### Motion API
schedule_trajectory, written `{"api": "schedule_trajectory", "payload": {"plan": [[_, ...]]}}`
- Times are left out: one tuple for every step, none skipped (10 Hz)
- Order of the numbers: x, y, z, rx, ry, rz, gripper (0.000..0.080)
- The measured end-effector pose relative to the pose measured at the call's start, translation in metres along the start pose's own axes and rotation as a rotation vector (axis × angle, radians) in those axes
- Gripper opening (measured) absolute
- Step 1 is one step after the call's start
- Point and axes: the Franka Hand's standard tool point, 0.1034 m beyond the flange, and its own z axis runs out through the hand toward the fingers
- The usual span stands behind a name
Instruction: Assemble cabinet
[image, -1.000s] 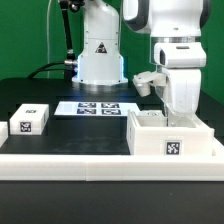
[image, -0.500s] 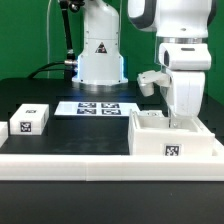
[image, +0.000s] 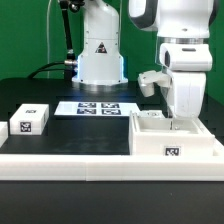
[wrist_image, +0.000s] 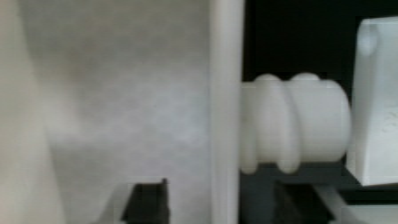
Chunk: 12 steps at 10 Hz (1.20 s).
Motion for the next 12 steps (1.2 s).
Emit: {"api": "schedule_trajectory", "payload": {"plan": [[0.0, 0.0, 0.0, 0.0, 0.0, 0.0, 0.0435], [0.0, 0.0, 0.0, 0.0, 0.0, 0.0, 0.0572], [0.0, 0.0, 0.0, 0.0, 0.0, 0.0, 0.0572], [0.0, 0.0, 0.0, 0.0, 0.0, 0.001, 0.0736], [0.0, 0.0, 0.0, 0.0, 0.0, 0.001, 0.0781], [0.0, 0.0, 0.0, 0.0, 0.0, 0.001, 0.0781], [0.0, 0.0, 0.0, 0.0, 0.0, 0.001, 0.0796], [0.0, 0.0, -0.001, -0.001, 0.0, 0.002, 0.0796], [0.0, -0.001, -0.009, -0.009, -0.001, 0.007, 0.0797], [-0.001, -0.004, -0.018, -0.018, -0.002, 0.013, 0.0797], [-0.001, -0.01, -0.026, -0.023, -0.003, 0.016, 0.0797], [-0.002, -0.013, -0.031, -0.028, -0.004, 0.021, 0.0797]]}}
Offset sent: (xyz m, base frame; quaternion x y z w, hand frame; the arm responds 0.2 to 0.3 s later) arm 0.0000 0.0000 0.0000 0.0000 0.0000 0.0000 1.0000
